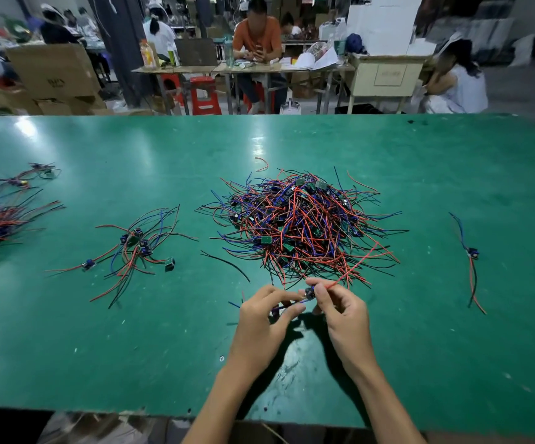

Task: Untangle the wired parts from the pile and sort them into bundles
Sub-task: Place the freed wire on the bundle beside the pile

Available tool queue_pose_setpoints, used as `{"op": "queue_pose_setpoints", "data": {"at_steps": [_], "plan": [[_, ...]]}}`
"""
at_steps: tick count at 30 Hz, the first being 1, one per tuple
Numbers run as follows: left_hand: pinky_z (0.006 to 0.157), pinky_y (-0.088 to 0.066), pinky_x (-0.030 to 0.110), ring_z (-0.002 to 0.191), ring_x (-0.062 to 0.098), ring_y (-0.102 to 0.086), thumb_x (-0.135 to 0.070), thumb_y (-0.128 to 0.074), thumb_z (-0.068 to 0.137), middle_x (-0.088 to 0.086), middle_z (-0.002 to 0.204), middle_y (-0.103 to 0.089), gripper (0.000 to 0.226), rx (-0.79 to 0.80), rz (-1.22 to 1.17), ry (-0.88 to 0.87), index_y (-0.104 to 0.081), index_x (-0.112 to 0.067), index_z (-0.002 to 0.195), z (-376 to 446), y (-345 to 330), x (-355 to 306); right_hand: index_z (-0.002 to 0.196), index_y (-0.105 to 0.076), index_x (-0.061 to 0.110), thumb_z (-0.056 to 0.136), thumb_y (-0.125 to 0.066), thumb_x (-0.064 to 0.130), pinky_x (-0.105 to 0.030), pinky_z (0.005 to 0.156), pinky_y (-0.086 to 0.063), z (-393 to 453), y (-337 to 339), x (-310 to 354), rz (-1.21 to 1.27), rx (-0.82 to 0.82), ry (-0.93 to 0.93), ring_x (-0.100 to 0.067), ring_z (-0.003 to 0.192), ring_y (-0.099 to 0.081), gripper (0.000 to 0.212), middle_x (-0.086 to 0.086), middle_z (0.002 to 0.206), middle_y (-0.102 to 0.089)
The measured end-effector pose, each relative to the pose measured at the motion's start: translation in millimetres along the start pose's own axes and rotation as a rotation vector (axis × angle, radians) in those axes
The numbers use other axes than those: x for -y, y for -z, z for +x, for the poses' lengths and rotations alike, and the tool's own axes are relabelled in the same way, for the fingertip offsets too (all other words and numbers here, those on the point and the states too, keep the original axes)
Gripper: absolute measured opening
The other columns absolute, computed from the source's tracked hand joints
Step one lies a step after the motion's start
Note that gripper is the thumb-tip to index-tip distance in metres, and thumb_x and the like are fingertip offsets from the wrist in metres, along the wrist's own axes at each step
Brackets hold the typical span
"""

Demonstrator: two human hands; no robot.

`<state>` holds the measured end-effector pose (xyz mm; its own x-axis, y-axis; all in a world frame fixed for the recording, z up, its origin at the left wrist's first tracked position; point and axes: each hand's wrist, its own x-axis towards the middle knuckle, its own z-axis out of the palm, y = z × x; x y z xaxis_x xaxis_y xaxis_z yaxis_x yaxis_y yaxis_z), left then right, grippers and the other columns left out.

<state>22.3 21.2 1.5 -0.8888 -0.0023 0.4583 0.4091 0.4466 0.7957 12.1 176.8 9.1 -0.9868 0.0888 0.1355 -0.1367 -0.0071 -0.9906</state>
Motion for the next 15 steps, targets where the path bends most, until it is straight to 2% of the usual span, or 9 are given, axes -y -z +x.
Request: {"op": "queue_pose_setpoints", "data": {"at_steps": [4, 6, 10, 12, 15], "plan": [[0.069, -0.036, 0.010, 0.076, 0.005, -0.056, -0.024, -0.072, 0.092, -0.013, 0.079, -0.061, 0.004, 0.026, 0.069, -0.003, -0.075, -0.026, 0.090, -0.2, -0.7, 1.6, 0.102, -0.059, 0.011, 0.096, -0.060, 0.030, -0.021, 0.069, -0.053, -2.9, -1.0, 4.0, 0.110, 0.008, -0.051, -0.013, 0.068, -0.063, 0.021, -0.005, 0.098, -0.079], [0.068, -0.036, 0.010, 0.077, 0.004, -0.057, -0.024, -0.073, 0.092, -0.015, 0.080, -0.062, 0.005, -0.013, 0.069, 0.000, -0.074, -0.027, 0.088, 0.8, 0.3, 0.0, 0.100, -0.058, 0.010, 0.095, -0.060, 0.033, -0.021, 0.069, -0.053, -3.7, -1.7, 4.9, 0.078, 0.004, -0.048, -0.015, 0.071, -0.066, 0.024, -0.004, 0.096, -0.079], [0.068, -0.041, 0.012, 0.077, 0.008, -0.062, -0.023, -0.072, 0.091, -0.016, 0.085, -0.067, 0.007, -0.300, 0.025, 0.048, -0.074, -0.030, 0.090, 13.6, 24.1, 3.0, 0.112, -0.062, 0.019, 0.095, -0.061, 0.035, -0.019, 0.060, -0.052, -5.2, -1.9, 8.3, 0.067, 0.038, -0.056, -0.009, 0.068, -0.065, 0.024, -0.001, 0.098, -0.079], [0.072, -0.046, 0.018, 0.077, 0.006, -0.062, -0.026, -0.070, 0.092, -0.014, 0.086, -0.069, 0.004, -0.472, 0.032, 0.060, -0.075, -0.026, 0.093, 26.7, 53.1, 12.7, 0.114, -0.063, 0.020, 0.095, -0.061, 0.035, -0.018, 0.061, -0.053, -5.6, -2.1, 9.2, 0.048, 0.067, -0.063, -0.009, 0.068, -0.065, 0.024, -0.002, 0.096, -0.079], [0.077, -0.049, 0.023, 0.079, 0.014, -0.063, -0.022, -0.070, 0.095, 0.001, 0.091, -0.072, 0.007, -0.660, 0.114, 0.154, -0.075, -0.017, 0.096, 49.2, 105.7, 38.3, 0.111, -0.066, 0.017, 0.100, -0.056, 0.032, -0.019, 0.059, -0.051, -4.7, -3.8, 9.7, 0.046, 0.075, -0.084, -0.013, 0.063, -0.061, 0.021, -0.008, 0.087, -0.078]]}}
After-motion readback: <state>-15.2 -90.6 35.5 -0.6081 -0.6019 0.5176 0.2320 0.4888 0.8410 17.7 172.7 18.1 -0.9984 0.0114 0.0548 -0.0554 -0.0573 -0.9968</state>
